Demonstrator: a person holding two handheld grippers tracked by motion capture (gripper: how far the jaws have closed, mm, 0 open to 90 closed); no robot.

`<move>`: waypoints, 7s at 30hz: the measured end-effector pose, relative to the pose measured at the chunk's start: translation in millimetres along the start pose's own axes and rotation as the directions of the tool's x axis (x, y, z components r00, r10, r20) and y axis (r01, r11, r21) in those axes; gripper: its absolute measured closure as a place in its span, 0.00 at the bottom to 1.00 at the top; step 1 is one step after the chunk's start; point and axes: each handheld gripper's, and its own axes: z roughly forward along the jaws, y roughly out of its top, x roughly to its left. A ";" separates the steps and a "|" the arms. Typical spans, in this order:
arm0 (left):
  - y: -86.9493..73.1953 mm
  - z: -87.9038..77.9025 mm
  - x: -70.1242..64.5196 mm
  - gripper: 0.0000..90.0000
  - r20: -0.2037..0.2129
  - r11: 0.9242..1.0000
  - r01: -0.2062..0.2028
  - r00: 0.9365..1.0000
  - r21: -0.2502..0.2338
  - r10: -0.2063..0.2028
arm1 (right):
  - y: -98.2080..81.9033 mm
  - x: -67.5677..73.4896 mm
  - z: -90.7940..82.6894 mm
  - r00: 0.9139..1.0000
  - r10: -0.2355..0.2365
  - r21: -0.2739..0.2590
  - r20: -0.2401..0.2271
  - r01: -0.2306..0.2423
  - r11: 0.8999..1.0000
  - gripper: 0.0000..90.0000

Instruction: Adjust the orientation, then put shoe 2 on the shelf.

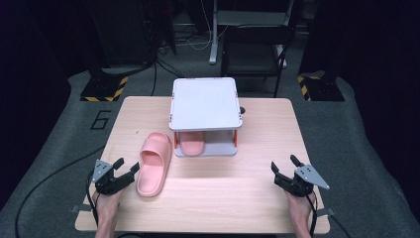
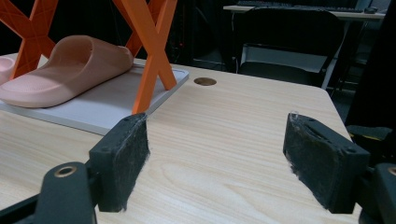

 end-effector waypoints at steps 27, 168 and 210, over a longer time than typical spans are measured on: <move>11.0 69.6 -8.2 0.72 -0.004 0.985 -0.047 0.999 0.164 0.048 | -1.0 -3.3 -2.8 1.000 0.007 -0.002 -0.017 -0.007 1.000 0.25; 23.1 173.7 -206.4 0.37 0.244 0.936 -0.312 0.932 0.163 0.268 | 132.8 81.6 156.3 0.939 -0.023 0.115 -0.343 0.066 0.991 0.29; -2.3 0.2 -29.5 0.20 0.122 0.991 -0.123 0.984 -0.052 0.129 | 131.3 83.5 156.5 0.941 -0.018 0.106 -0.337 0.057 0.993 0.29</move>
